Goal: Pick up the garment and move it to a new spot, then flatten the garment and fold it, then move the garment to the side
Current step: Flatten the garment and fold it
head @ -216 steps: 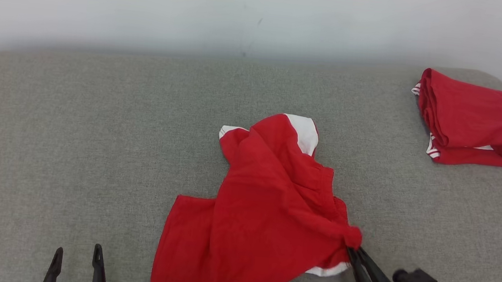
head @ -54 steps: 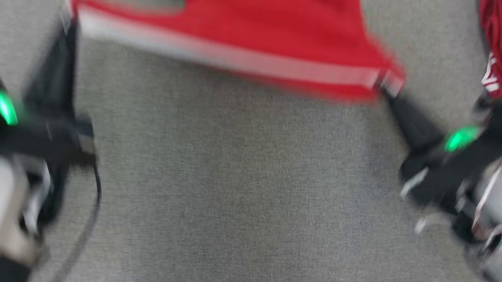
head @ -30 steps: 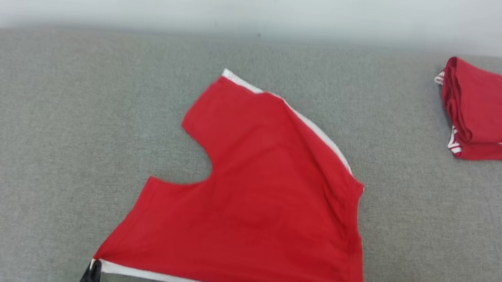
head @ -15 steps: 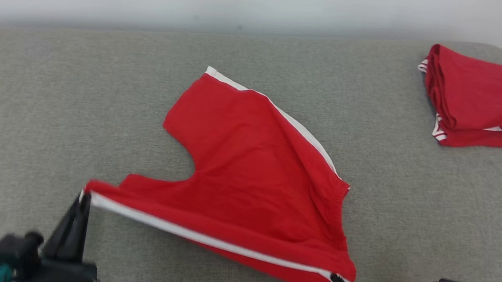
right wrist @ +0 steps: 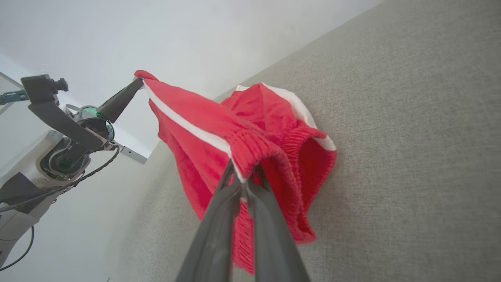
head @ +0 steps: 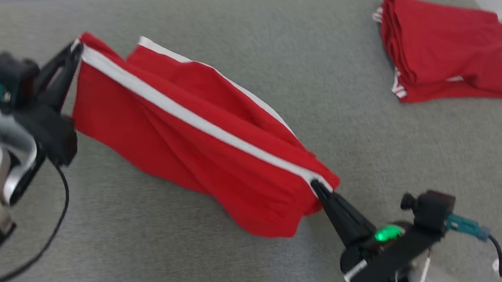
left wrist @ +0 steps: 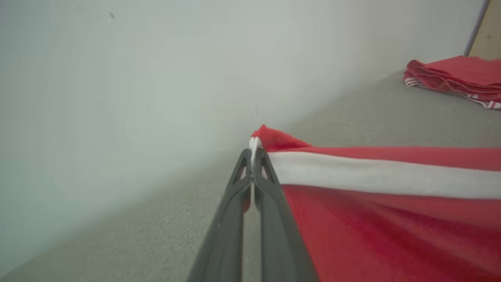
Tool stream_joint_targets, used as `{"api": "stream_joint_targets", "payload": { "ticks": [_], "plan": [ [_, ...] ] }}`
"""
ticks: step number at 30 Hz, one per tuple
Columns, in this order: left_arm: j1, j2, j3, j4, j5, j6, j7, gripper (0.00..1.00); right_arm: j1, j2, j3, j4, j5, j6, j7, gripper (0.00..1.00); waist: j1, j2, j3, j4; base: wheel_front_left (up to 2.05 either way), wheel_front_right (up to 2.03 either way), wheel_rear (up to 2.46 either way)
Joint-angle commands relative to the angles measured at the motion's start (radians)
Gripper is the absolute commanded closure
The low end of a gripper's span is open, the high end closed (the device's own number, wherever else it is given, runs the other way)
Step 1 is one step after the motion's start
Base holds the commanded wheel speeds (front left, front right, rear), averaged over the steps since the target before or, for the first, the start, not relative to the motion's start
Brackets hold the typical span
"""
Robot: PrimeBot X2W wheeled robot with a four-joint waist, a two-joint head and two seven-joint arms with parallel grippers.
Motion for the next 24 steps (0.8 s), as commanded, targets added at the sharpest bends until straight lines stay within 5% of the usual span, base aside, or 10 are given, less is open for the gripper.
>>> {"api": "stream_joint_targets", "payload": {
  "ticks": [1,9,20,22,23,24],
  "plan": [
    [-0.059,0.016,-0.037,0.034,-0.014,0.003,0.012,1.00,-0.036,0.026,-0.002,0.023,0.002,-0.002,-0.003,1.00,-0.0002,-0.0002,0.083,-0.074,0.00,0.00,0.00],
    [-0.282,0.064,-0.223,0.222,-0.029,0.004,0.034,1.00,-0.137,0.100,-0.010,0.102,-0.040,-0.002,-0.004,1.00,-0.0002,-0.0002,0.155,-0.124,0.00,0.00,0.00],
    [-0.387,0.039,-0.349,0.425,-0.086,0.004,-0.040,1.00,-0.162,0.164,-0.041,0.167,-0.125,-0.002,-0.004,1.00,-0.0002,-0.0002,0.171,-0.142,0.00,0.00,0.00],
    [-0.394,0.026,-0.370,0.457,-0.094,0.004,-0.059,1.00,-0.160,0.171,-0.042,0.169,-0.139,-0.002,-0.004,0.40,-0.0002,-0.0002,0.164,-0.140,0.00,0.00,0.00],
    [-0.396,0.021,-0.379,0.472,-0.097,0.004,-0.068,0.81,-0.157,0.172,-0.042,0.169,-0.144,-0.002,-0.004,0.00,-0.0002,-0.0002,0.160,-0.138,0.00,0.00,0.00],
    [-0.398,0.018,-0.388,0.488,-0.096,0.004,-0.078,0.00,-0.154,0.171,-0.044,0.170,-0.152,-0.002,-0.004,0.00,-0.0002,-0.0002,0.154,-0.136,0.00,0.00,0.00]
  ]
}}
